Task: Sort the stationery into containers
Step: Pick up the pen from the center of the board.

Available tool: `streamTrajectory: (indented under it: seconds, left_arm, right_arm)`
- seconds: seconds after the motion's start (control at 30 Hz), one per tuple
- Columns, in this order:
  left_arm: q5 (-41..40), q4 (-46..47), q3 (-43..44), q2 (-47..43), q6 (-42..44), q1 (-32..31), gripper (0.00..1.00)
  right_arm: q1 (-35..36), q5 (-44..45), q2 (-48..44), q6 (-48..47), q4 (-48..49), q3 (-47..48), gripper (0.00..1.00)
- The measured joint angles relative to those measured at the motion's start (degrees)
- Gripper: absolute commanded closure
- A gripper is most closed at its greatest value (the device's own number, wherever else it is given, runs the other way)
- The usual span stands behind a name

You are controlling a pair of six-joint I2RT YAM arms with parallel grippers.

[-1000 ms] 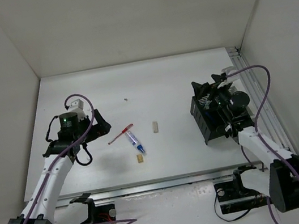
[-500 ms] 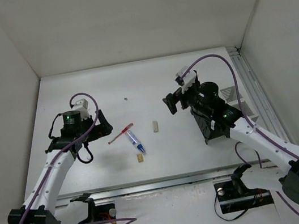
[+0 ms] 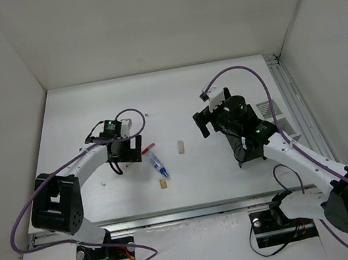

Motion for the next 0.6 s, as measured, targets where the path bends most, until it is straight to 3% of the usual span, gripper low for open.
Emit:
streamTrajectory:
  seconds: [0.13, 0.23, 0.33, 0.43, 0.47, 0.6]
  left_arm:
    - [-0.6, -0.3, 3.4, 7.6, 1.9, -1.8, 0.00]
    - [-3.4, -1.4, 6.9, 12.6, 2.8, -2.8, 0.07]
    - [-5.0, -1.6, 8.6, 13.9, 3.1, -3.8, 0.34]
    - [-6.1, -2.3, 9.5, 14.5, 3.1, -4.7, 0.48]
    - [-6.7, -2.3, 9.6, 14.6, 3.2, -5.0, 0.60]
    - [-8.5, -2.8, 9.7, 14.6, 3.5, -6.0, 0.89]
  right_arm:
    - [0.0, 0.5, 0.0, -0.5, -0.9, 0.0, 0.02]
    - [0.0, 0.9, 0.0, -1.2, -1.4, 0.0, 0.02]
    - [0.0, 1.4, -0.5, -1.6, -1.4, 0.0, 0.02]
    - [0.0, 1.8, -1.3, -1.7, -1.4, 0.0, 0.02]
    - [0.0, 1.9, -1.6, -1.8, -1.4, 0.0, 0.02]
    - [0.0, 2.6, -2.1, -2.0, -1.4, 0.0, 0.02]
